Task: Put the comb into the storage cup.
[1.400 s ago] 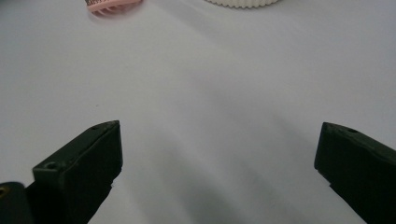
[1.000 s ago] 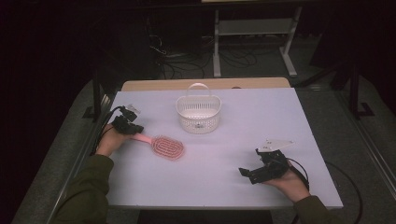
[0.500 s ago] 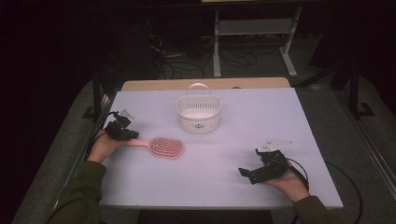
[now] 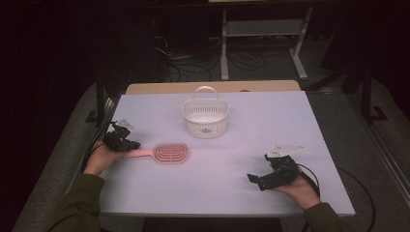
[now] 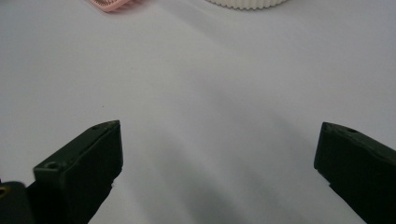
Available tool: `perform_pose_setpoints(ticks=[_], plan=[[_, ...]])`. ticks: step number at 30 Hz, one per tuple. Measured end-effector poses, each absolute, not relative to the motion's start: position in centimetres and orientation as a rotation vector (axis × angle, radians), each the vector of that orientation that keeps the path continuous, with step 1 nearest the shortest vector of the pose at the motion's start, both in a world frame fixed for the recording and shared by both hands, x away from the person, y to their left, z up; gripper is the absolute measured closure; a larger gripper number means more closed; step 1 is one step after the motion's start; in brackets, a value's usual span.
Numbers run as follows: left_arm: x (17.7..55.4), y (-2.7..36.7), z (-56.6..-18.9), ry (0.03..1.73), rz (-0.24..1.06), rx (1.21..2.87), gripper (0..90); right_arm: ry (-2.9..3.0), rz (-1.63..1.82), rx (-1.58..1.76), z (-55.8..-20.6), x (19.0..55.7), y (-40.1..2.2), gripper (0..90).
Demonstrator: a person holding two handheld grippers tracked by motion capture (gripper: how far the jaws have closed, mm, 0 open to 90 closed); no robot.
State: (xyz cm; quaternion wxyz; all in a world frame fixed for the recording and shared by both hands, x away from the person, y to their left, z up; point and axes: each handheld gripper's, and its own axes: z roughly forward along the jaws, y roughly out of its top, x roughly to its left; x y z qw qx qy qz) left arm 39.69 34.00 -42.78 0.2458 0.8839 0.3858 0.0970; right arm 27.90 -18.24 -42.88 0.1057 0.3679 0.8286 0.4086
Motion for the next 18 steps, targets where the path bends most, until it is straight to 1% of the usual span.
perform_pose_setpoints(ticks=[10,18], plan=[[38.6,34.9,-42.8,1.054,0.249,2.403,90.0,2.440,1.204,1.079,-42.9,27.9,-18.3,2.1],[37.7,34.8,-42.7,1.035,0.244,2.421,90.0,2.437,1.204,1.079,-42.9,27.9,-18.3,2.1]])
